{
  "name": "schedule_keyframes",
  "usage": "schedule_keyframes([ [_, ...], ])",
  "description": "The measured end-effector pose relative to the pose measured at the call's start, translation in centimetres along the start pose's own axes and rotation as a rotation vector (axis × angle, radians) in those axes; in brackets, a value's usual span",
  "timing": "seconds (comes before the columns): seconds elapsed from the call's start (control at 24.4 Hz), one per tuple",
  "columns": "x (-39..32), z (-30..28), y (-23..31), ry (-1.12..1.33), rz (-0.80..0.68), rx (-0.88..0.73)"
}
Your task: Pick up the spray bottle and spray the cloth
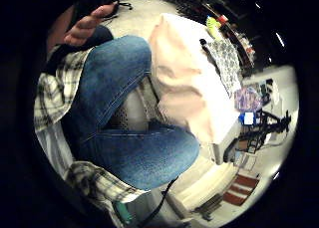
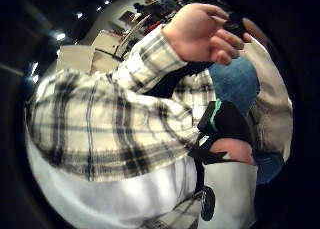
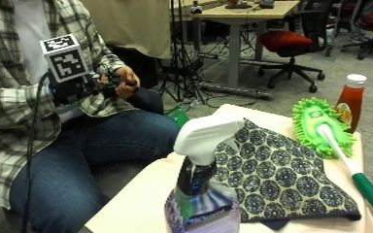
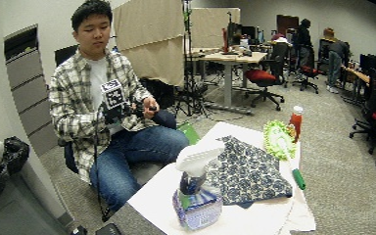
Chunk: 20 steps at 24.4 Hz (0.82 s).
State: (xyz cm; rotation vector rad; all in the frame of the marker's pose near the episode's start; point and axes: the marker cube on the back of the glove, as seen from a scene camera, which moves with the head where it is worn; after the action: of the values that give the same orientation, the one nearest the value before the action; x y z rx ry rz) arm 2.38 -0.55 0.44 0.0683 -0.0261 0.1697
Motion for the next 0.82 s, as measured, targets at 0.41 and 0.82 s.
schedule_keyframes([
  [0.41, 6.6, -1.4, -2.1, -0.156, 0.429, 0.241],
  [0.82, 16.7, -3.7, -2.6, -0.342, 0.753, 0.411],
])
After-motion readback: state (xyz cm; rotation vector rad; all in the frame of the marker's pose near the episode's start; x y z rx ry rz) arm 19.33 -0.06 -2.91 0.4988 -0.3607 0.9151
